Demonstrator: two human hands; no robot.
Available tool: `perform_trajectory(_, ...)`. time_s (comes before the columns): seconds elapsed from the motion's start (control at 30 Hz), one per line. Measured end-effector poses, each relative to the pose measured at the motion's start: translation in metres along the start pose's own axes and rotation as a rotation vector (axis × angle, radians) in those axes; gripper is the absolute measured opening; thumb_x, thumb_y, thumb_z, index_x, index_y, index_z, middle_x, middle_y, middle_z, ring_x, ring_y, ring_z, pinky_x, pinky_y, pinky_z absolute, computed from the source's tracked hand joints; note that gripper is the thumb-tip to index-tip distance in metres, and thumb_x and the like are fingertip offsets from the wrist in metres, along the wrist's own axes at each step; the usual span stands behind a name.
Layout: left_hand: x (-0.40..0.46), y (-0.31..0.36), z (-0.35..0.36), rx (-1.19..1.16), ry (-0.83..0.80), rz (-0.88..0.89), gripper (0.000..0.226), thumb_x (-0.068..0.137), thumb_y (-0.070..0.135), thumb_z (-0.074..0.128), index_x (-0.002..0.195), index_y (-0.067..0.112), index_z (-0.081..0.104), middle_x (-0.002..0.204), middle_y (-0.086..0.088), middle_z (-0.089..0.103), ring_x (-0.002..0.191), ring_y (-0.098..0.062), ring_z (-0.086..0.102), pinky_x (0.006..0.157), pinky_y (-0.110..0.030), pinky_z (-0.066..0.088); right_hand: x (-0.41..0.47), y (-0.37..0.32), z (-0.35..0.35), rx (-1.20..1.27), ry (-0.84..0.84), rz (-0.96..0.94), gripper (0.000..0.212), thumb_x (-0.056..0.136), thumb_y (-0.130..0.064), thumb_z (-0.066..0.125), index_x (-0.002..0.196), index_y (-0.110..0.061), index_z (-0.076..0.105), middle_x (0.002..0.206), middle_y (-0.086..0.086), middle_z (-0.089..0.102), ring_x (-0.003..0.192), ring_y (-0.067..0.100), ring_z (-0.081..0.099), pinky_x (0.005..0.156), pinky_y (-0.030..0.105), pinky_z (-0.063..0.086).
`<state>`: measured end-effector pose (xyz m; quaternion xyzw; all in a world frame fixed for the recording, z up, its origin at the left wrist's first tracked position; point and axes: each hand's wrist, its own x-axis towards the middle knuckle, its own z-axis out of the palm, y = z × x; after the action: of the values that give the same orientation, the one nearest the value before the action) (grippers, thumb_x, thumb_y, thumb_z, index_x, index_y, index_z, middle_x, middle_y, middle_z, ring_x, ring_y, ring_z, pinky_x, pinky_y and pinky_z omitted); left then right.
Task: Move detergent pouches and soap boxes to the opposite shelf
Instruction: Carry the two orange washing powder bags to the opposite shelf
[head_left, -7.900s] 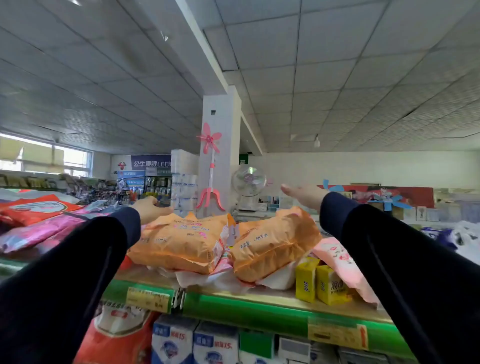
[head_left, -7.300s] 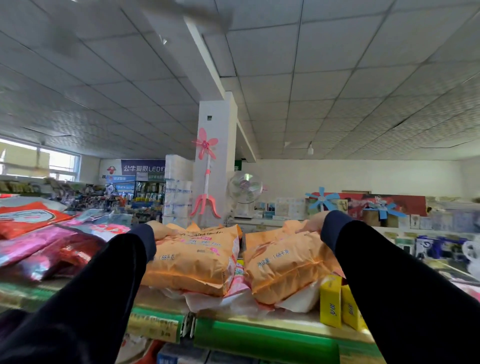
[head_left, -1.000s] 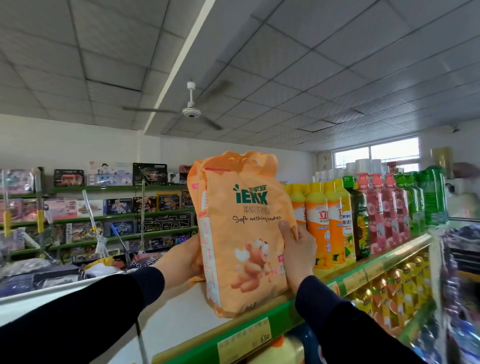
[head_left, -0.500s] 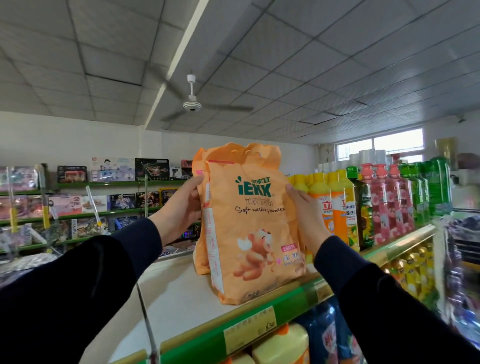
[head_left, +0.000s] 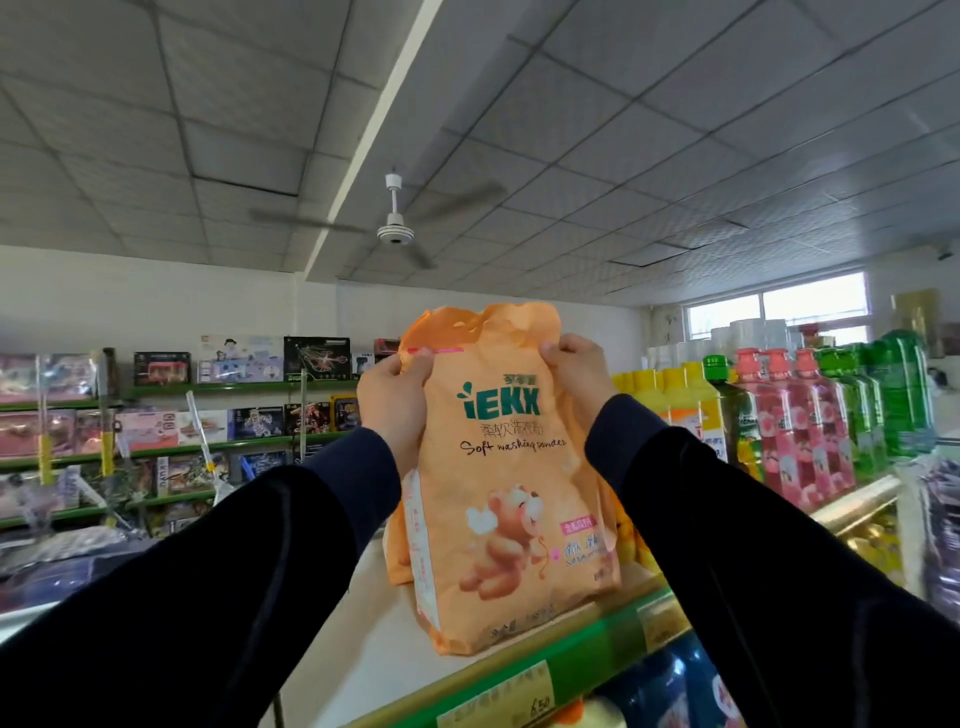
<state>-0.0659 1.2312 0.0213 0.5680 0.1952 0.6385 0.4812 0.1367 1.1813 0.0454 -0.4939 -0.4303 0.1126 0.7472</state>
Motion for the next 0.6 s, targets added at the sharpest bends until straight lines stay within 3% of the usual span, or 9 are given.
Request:
perform_trajectory(0.13,0.008,-0.002,0.002,-0.075,0.051,-0.010,0.030,0.089,0.023,0.067,0.060,0.020,0.059,0.066,-0.009,0.058,0.062,-0.023,0.054,0.059,-0.035,0.043,0.009,0.005,0.005,0.008,0.008,-0.044,0.024,0.103,-0.022,0.055,0.102,0.000,0.064,0.086,0.015,0.069,0.076,0.027,0.069,0.067,0.040,0.060)
perform_trajectory(0.2,0.015,0.003,0.004,-0.022,0.042,-0.008,0.034,0.083,0.025,0.066,0.053,0.025,0.050,0.061,-0.004,0.048,0.059,-0.021,0.044,0.057,-0.035,0.034,0.014,0.006,0.002,-0.025,0.005,-0.072,0.031,0.105,-0.026,0.050,0.102,0.004,0.058,0.085,0.015,0.062,0.075,0.026,0.064,0.066,0.042,0.057)
perform_trajectory(0.27,0.019,0.005,0.006,0.020,0.018,0.029,0.037,0.088,0.034,0.064,0.055,0.022,0.052,0.061,-0.006,0.048,0.059,-0.020,0.043,0.058,-0.034,0.034,0.014,0.007,0.001,-0.038,0.005,-0.107,0.032,0.105,-0.030,0.045,0.097,0.000,0.055,0.085,0.014,0.058,0.074,0.026,0.061,0.066,0.046,0.056)
perform_trajectory(0.37,0.020,-0.005,0.009,0.166,0.064,0.201,0.051,0.096,0.051,0.050,0.071,0.007,0.053,0.071,-0.008,0.048,0.063,-0.023,0.040,0.062,-0.036,0.034,0.012,0.012,0.004,-0.089,0.049,-0.171,0.030,0.105,-0.031,0.043,0.092,-0.005,0.052,0.083,0.010,0.053,0.073,0.022,0.055,0.066,0.046,0.050)
perform_trajectory(0.43,0.016,-0.010,0.007,0.260,0.054,0.307,0.055,0.097,0.056,0.046,0.086,0.003,0.056,0.079,-0.007,0.058,0.068,-0.023,0.052,0.068,-0.036,0.044,0.009,0.013,0.001,-0.150,0.077,-0.186,0.025,0.104,-0.029,0.043,0.103,-0.006,0.055,0.090,0.006,0.062,0.078,0.021,0.062,0.070,0.045,0.054)
perform_trajectory(0.47,0.012,-0.012,0.005,0.266,0.042,0.331,0.050,0.097,0.058,0.047,0.102,0.010,0.059,0.092,-0.004,0.065,0.078,-0.022,0.061,0.075,-0.037,0.051,0.007,0.011,-0.003,-0.156,0.085,-0.170,0.020,0.102,-0.026,0.044,0.110,-0.011,0.056,0.095,0.003,0.066,0.081,0.019,0.066,0.068,0.039,0.059)
perform_trajectory(0.53,0.007,-0.015,-0.006,0.204,0.034,0.269,0.055,0.093,0.066,0.048,0.131,0.025,0.046,0.116,-0.002,0.065,0.096,-0.015,0.066,0.083,-0.036,0.054,0.000,0.009,-0.014,-0.178,0.097,-0.167,0.029,0.099,-0.018,0.044,0.127,-0.018,0.053,0.100,-0.001,0.067,0.083,0.012,0.067,0.059,0.019,0.056)
perform_trajectory(0.57,0.004,-0.018,-0.014,0.160,-0.005,0.175,0.061,0.092,0.071,0.045,0.136,0.029,0.045,0.122,-0.002,0.066,0.098,-0.012,0.067,0.084,-0.034,0.052,-0.006,0.009,-0.019,-0.236,0.099,-0.196,0.037,0.099,-0.016,0.043,0.136,-0.019,0.049,0.108,-0.002,0.066,0.090,0.012,0.066,0.068,0.016,0.057)
perform_trajectory(0.6,0.000,-0.024,-0.025,0.148,-0.094,0.066,0.062,0.091,0.076,0.039,0.135,0.034,0.054,0.122,0.000,0.069,0.098,-0.009,0.069,0.085,-0.033,0.051,-0.014,0.010,-0.022,-0.322,0.102,-0.245,0.042,0.100,-0.017,0.044,0.142,-0.019,0.045,0.121,0.000,0.065,0.104,0.015,0.065,0.085,0.023,0.057)
